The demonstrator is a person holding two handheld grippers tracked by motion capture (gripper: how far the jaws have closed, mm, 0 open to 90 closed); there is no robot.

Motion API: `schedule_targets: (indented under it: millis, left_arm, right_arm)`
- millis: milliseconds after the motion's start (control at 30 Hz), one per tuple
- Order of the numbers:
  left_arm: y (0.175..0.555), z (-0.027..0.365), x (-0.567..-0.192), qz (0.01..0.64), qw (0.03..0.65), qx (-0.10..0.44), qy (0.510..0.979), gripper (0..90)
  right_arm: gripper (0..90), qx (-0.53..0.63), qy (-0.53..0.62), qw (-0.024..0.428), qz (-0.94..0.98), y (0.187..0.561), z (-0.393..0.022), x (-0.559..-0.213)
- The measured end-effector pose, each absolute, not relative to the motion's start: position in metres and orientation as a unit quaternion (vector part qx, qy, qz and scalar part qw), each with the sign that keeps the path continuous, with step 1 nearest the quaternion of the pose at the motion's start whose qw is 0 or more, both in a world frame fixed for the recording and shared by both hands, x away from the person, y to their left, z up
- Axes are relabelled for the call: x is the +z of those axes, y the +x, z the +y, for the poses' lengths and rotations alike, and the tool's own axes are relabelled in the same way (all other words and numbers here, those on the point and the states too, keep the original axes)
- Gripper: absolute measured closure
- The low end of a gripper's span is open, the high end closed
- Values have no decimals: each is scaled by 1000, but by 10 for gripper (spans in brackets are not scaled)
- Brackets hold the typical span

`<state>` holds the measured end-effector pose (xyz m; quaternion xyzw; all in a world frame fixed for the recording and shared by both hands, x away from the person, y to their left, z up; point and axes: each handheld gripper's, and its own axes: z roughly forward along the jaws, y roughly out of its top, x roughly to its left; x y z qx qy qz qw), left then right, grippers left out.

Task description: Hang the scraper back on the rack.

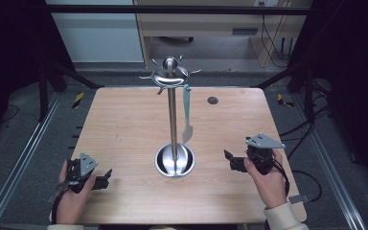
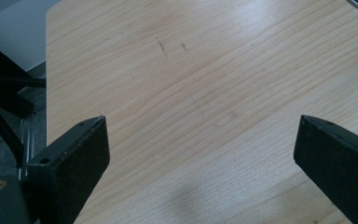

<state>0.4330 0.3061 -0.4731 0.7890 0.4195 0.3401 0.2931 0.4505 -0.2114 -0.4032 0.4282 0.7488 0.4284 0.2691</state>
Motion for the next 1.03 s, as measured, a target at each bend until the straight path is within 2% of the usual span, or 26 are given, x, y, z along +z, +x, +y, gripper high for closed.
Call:
schedule_targets:
  millis: [600,1033]
  left_arm:
    - [433,306,-473,418,292,340,790,31]
    - [434,303,-472,412,291,340,793,31]
  right_arm:
    - [98,394,456,243,760,469,-207,-445]
    - [102,375,452,232,775,467,-204,-470]
